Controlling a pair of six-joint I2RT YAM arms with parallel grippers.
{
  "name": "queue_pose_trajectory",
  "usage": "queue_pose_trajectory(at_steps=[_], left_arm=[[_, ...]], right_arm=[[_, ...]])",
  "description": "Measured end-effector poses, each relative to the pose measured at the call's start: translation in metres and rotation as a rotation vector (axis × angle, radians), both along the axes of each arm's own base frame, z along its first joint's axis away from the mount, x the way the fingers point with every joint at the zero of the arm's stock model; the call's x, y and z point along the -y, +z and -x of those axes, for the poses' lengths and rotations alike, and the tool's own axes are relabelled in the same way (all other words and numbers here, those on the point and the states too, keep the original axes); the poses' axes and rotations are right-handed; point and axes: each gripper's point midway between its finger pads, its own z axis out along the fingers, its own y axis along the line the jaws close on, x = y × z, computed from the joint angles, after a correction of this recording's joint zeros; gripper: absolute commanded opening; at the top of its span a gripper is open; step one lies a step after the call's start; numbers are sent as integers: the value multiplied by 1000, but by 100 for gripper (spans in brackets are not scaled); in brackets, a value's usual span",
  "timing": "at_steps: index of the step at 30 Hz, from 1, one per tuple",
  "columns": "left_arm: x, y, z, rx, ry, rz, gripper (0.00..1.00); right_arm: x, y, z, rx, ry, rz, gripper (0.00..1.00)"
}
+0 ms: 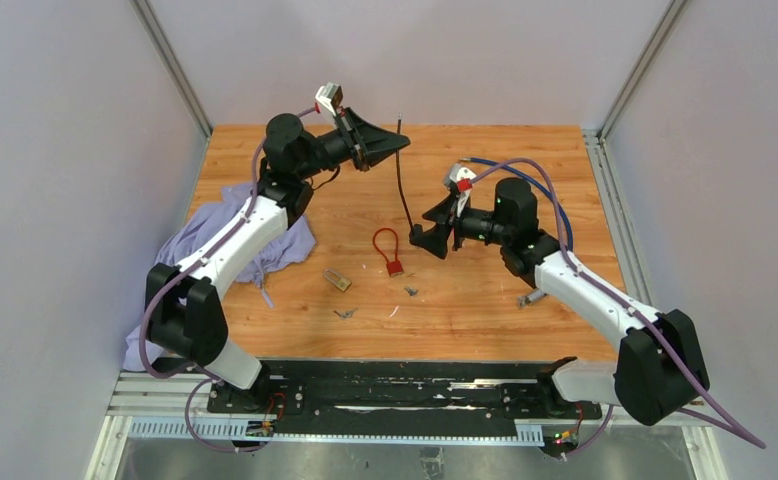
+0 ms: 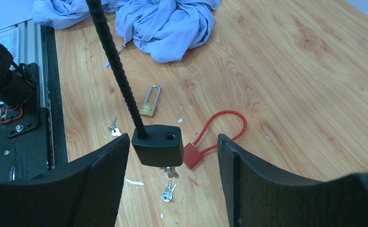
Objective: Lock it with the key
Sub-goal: Lock the lock.
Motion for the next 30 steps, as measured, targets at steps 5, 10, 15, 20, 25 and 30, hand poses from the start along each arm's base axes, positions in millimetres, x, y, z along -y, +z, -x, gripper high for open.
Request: queue_pose_trajectory(at_steps=[5, 10, 15, 20, 25, 30], left_arm=[[-1, -11, 1, -63, -6, 40, 0], [-2, -6, 1, -80, -12, 84, 0], [-3, 4, 3, -68, -17, 117, 0], [-4, 4, 3, -77, -18, 132, 0], [-4, 0, 3, -95, -19, 137, 0], [-4, -4, 3, -108, -18, 142, 0]], right_arm=[[-2, -5, 3, 1, 9, -1, 65], [-6, -4, 5, 18, 25, -12, 65], [-9, -8, 8, 24, 38, -15, 65], [-10, -14, 10, 25, 45, -15, 63], [-11, -12, 10, 40, 47, -23, 59], [-13, -11, 11, 46, 53, -26, 59]])
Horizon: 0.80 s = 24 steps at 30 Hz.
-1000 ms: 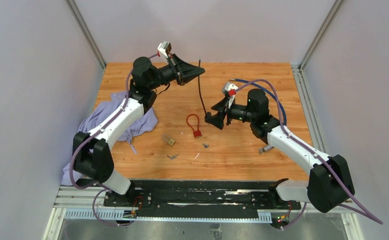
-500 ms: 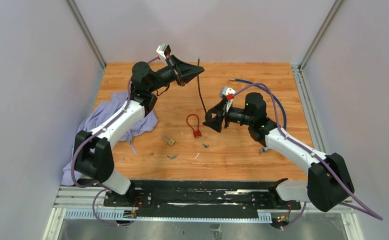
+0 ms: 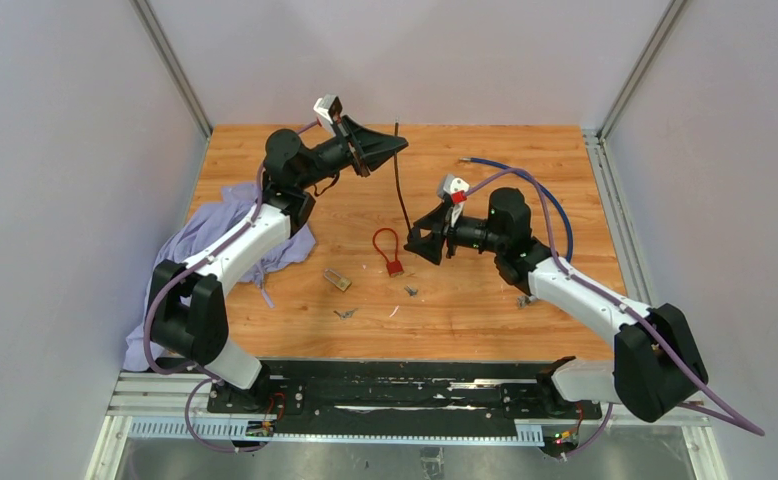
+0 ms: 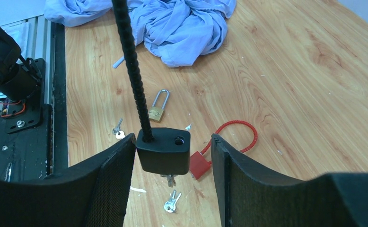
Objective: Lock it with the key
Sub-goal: Lock the lock.
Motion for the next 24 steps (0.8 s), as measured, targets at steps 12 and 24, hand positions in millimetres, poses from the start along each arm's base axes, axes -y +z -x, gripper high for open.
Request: queue_pose_trajectory(at_steps=[12, 24], left_arm=[[-2, 0, -1, -17, 6, 24, 0], [-4, -4, -2, -28, 12, 29, 0]], right_arm=[[-8, -5, 6, 3, 29, 9, 51], [-8, -7, 5, 21, 33, 24, 19]])
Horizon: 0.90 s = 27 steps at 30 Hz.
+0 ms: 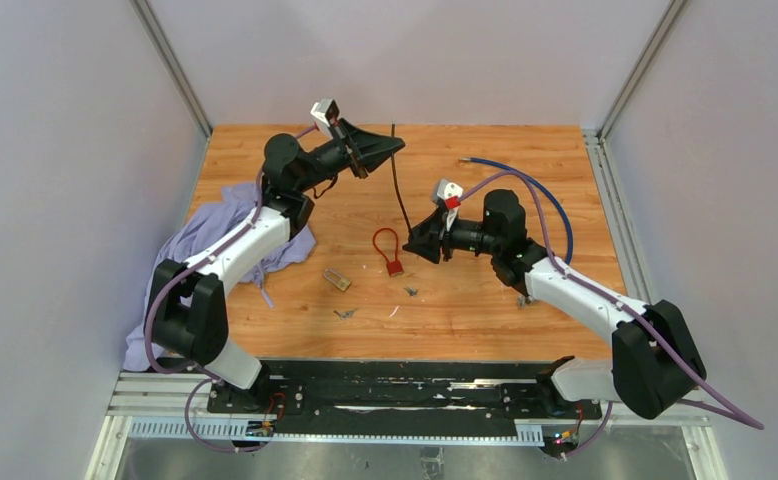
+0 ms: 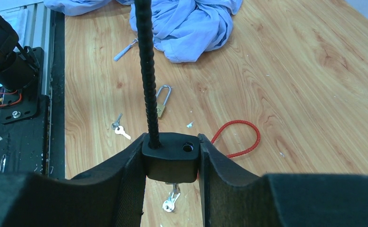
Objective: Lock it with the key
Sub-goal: Lock the lock.
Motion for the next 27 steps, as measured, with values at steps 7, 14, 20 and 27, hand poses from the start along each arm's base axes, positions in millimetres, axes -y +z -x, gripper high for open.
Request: queue_pose_trajectory(at_steps=[7, 14, 20, 27], left_arm=[[-11, -18, -9, -10, 42, -45, 0], [-9, -33, -11, 167, 57, -306, 0], [-8, -38, 4, 326, -17, -439, 22], [-11, -53, 13, 451, -76, -525, 60]], right_arm=[[5, -8, 3, 30, 16, 51, 1], [19, -9, 14, 118, 62, 147, 1], [30, -4, 22, 194, 127, 213, 1], [35, -23, 33, 151, 196, 266, 1]])
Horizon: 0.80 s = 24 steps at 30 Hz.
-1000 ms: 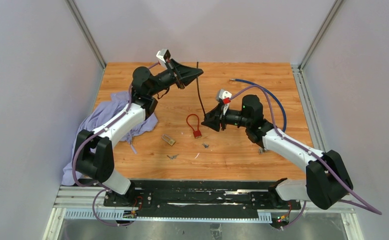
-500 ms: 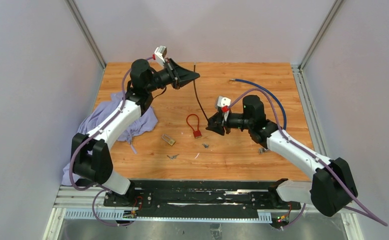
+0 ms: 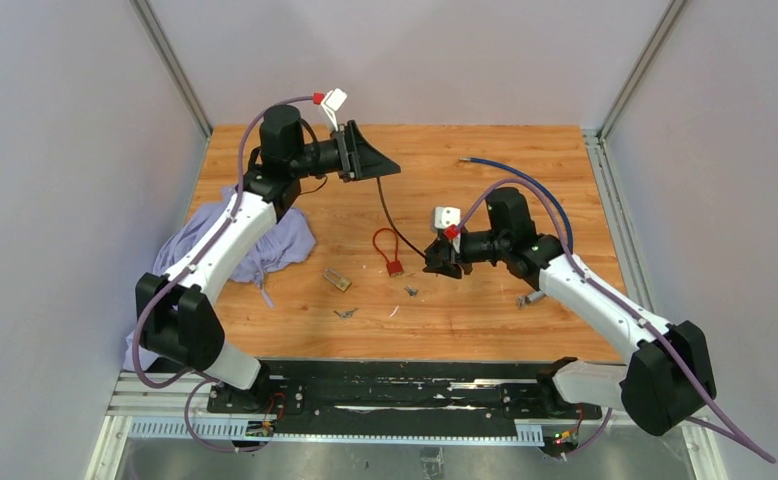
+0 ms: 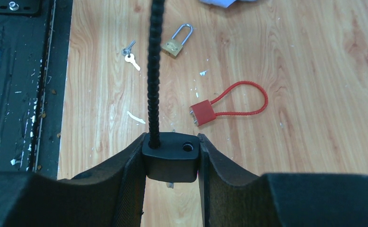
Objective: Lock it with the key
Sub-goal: Lock the lock.
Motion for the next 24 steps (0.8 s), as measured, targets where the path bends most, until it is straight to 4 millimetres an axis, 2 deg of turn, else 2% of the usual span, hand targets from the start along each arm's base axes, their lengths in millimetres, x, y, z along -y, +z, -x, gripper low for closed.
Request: queue_pose_trajectory(at_steps=[5, 8, 19, 21, 24], left_arm=[[-13, 2, -6, 143, -4, -67, 78], [-32, -6, -17, 205, 27, -118, 82], [-107, -42, -53, 331, 161, -310, 83], [-114, -45, -51, 416, 155, -370, 84], [-116, -42, -34, 611, 111, -458, 83]], right_arm=[[8, -8, 1, -67, 2, 4, 1], [9, -5, 1, -107, 14, -7, 1], [9, 10, 19, -221, 69, -57, 1], [8, 16, 23, -243, 84, -72, 1], [7, 22, 29, -284, 101, -91, 1]])
